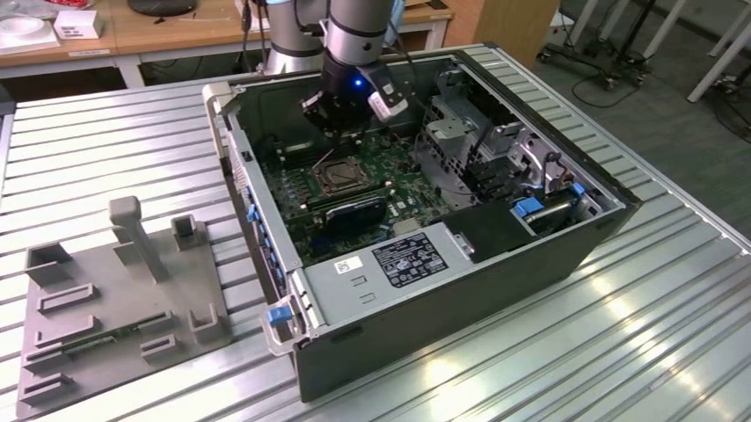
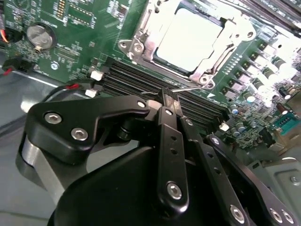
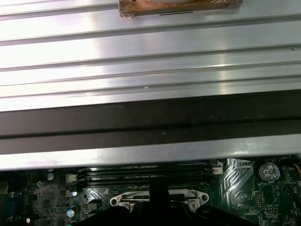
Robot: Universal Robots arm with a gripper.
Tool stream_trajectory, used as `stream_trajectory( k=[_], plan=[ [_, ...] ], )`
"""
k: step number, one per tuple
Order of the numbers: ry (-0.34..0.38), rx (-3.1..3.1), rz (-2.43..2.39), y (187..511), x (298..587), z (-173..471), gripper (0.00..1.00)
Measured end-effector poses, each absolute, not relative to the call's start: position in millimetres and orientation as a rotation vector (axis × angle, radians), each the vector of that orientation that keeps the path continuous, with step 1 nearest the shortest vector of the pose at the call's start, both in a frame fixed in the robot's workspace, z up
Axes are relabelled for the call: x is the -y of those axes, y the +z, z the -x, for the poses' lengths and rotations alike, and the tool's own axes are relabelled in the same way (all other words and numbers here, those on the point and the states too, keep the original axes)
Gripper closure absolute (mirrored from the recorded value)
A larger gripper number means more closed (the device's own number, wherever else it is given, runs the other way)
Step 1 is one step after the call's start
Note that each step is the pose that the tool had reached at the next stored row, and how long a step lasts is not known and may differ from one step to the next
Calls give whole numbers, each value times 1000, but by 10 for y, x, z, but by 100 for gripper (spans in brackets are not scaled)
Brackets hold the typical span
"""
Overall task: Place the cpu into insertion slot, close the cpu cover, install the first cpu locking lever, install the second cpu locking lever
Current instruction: 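Install the first cpu locking lever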
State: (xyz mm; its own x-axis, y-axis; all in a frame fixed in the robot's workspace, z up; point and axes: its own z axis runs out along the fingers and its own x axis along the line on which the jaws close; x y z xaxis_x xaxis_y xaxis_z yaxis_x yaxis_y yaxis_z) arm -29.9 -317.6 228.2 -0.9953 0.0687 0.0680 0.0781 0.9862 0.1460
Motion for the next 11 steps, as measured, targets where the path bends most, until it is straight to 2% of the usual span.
stream_trajectory(
  k=[11],
  plan=[
    [-239, 3071, 113, 2356, 3176, 320, 89]
  ],
)
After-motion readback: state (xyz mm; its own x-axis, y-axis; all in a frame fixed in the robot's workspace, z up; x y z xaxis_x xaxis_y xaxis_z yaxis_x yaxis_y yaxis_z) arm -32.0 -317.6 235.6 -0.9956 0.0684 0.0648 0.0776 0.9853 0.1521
